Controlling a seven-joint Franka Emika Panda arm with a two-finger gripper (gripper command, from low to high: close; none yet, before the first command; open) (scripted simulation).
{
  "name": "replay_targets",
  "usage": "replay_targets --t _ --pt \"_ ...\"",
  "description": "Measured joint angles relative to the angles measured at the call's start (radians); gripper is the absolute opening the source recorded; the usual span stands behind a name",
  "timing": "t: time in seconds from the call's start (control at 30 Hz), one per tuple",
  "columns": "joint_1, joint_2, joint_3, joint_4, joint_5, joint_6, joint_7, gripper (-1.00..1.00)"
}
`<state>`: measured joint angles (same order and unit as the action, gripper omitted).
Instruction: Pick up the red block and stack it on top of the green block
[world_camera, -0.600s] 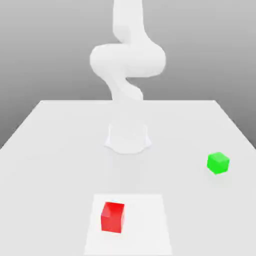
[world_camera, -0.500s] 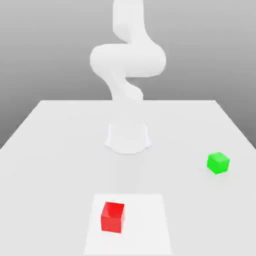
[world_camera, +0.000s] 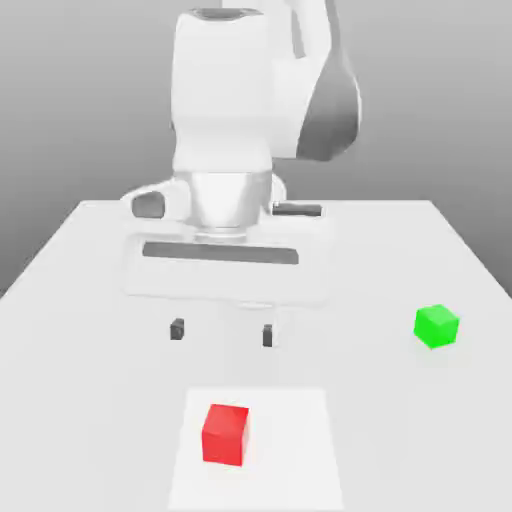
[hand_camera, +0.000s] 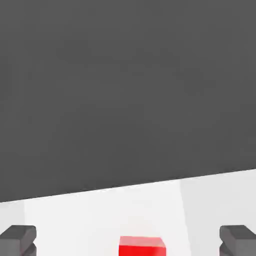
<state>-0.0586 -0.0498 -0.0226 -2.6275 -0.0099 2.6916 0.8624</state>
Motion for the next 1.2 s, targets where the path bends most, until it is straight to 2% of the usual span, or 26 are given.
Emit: replay_targets --t 0.1,0.27,0.3,0.53,0.73,0.97,1.2 --pt "-0.006 0.109 -0.002 -0.042 0.011 0.06 -0.001 0.0" --pt "-0.015 0.29 0.008 -0.03 0.023 0.206 -0.008 0.0" --pt "-0.016 0.324 0.011 -0.025 0.025 0.235 -0.009 -1.0" --pt "-0.018 0.331 0.012 -0.024 0.023 0.241 -0.007 -1.0" --pt "-0.012 0.143 0.015 -0.053 0.016 0.083 0.002 -1.0" --pt "0.313 0.009 0.167 -0.125 0.108 0.029 0.08 -1.0" --pt "0.551 -0.108 0.346 -0.202 0.191 -0.007 0.178 -1.0"
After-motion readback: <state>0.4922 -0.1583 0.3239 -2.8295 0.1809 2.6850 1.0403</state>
